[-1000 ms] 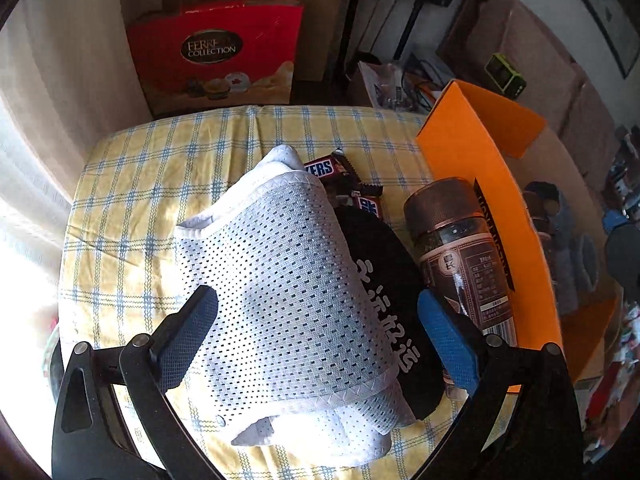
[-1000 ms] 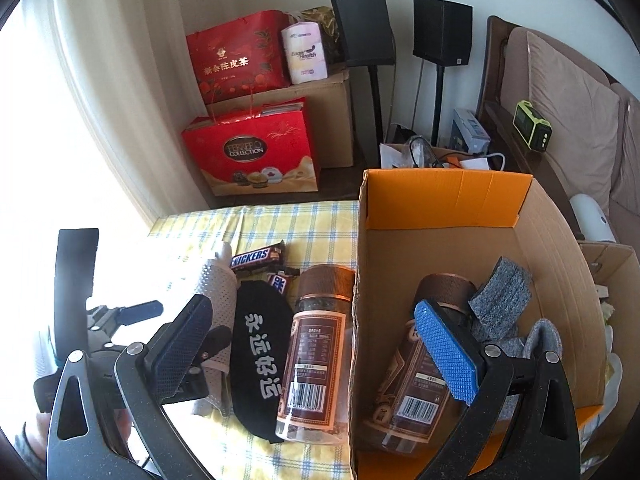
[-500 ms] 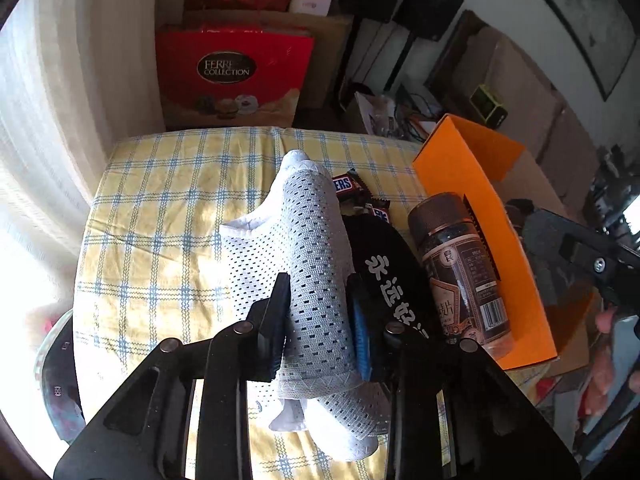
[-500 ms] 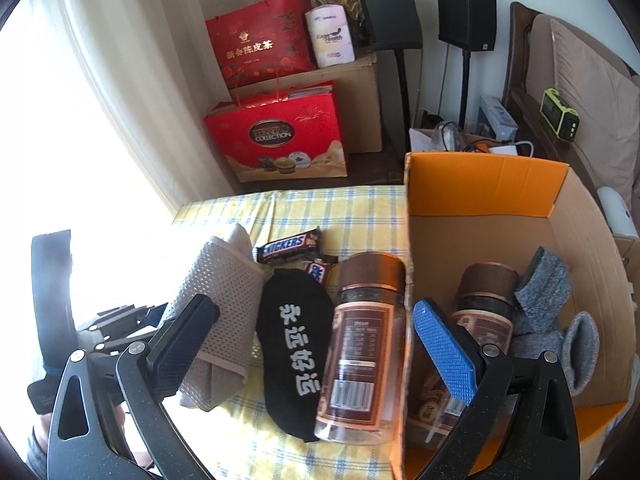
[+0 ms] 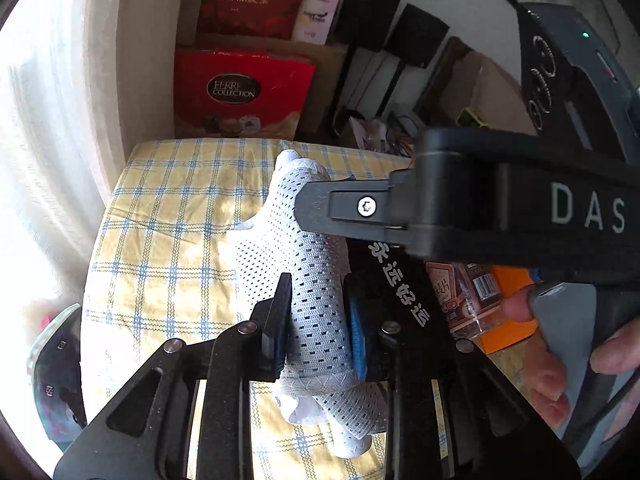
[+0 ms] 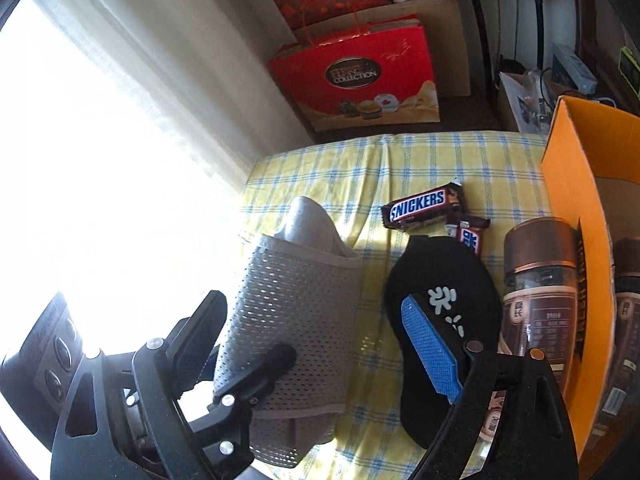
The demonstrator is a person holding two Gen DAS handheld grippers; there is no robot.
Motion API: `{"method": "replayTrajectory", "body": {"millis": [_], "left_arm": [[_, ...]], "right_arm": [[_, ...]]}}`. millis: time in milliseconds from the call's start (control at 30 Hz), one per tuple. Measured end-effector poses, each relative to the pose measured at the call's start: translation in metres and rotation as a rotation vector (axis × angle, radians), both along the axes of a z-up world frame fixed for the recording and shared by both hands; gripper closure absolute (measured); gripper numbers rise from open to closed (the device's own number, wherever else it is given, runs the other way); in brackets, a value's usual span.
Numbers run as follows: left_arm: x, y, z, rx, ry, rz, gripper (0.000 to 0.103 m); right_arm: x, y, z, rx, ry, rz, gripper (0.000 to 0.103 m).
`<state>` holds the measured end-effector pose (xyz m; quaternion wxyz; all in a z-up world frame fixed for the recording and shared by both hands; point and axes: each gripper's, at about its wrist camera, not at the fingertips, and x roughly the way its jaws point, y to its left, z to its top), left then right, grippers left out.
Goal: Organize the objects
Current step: 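Grasp the white mesh cloth with the left tool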
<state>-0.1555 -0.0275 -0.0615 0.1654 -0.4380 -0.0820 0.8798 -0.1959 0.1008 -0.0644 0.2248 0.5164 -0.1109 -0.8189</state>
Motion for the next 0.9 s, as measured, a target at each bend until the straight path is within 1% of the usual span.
{"method": "replayTrajectory", "body": {"millis": [100, 167, 200, 233, 267, 333, 367, 433, 533, 567, 600, 667, 767, 867, 900], "left_arm": [[0.003, 0.009, 0.0, 0.016, -0.003, -0.029, 0.08], [0.005, 0.017, -0.003, 0.021, -0.011, -0.053, 0.079], [0.005, 0.021, -0.004, 0.027, -0.017, -0.067, 0.077], [0.006, 0.024, -0.005, 0.032, -0.022, -0.075, 0.072], [0.006, 0.026, -0.006, 0.037, -0.027, -0.084, 0.07], [0.006, 0.031, -0.01, 0.039, -0.04, -0.11, 0.06], [0.006, 0.031, -0.011, 0.049, -0.053, -0.127, 0.057], [0.007, 0.029, -0.013, 0.087, -0.085, -0.154, 0.046], [0.009, 0.013, -0.013, 0.131, -0.11, -0.154, 0.039], [0.01, 0.006, -0.013, 0.146, -0.113, -0.145, 0.038], [0.009, -0.001, -0.013, 0.145, -0.116, -0.126, 0.038], [0.006, -0.017, -0.019, 0.141, -0.128, -0.083, 0.038], [0.001, -0.036, -0.035, 0.163, -0.191, -0.025, 0.038], [0.005, -0.041, -0.053, 0.203, -0.246, -0.019, 0.038], [0.007, -0.034, -0.059, 0.208, -0.26, -0.02, 0.038]], "right_arm": [[-0.003, -0.005, -0.006, 0.011, -0.023, 0.006, 0.021], [-0.004, -0.004, -0.013, 0.023, -0.047, 0.007, 0.029], [-0.004, -0.003, -0.016, 0.029, -0.059, 0.007, 0.03], [-0.004, -0.001, -0.021, 0.042, -0.071, 0.007, 0.035], [-0.003, 0.001, -0.025, 0.061, -0.085, 0.007, 0.042], [-0.002, 0.01, -0.033, 0.076, -0.104, 0.005, 0.051], [-0.001, 0.014, -0.037, 0.081, -0.114, 0.004, 0.056], [-0.001, 0.022, -0.042, 0.085, -0.137, 0.001, 0.061], [0.0, 0.031, -0.046, 0.089, -0.144, -0.003, 0.063], [0.002, 0.034, -0.047, 0.086, -0.146, -0.001, 0.064], [0.002, 0.035, -0.048, 0.087, -0.146, -0.002, 0.066], [0.003, 0.037, -0.049, 0.104, -0.136, -0.002, 0.075], [0.004, 0.039, -0.05, 0.084, -0.132, -0.01, 0.079], [0.005, 0.038, -0.048, 0.074, -0.124, -0.013, 0.081], [0.005, 0.037, -0.048, 0.073, -0.123, -0.015, 0.081]]}}
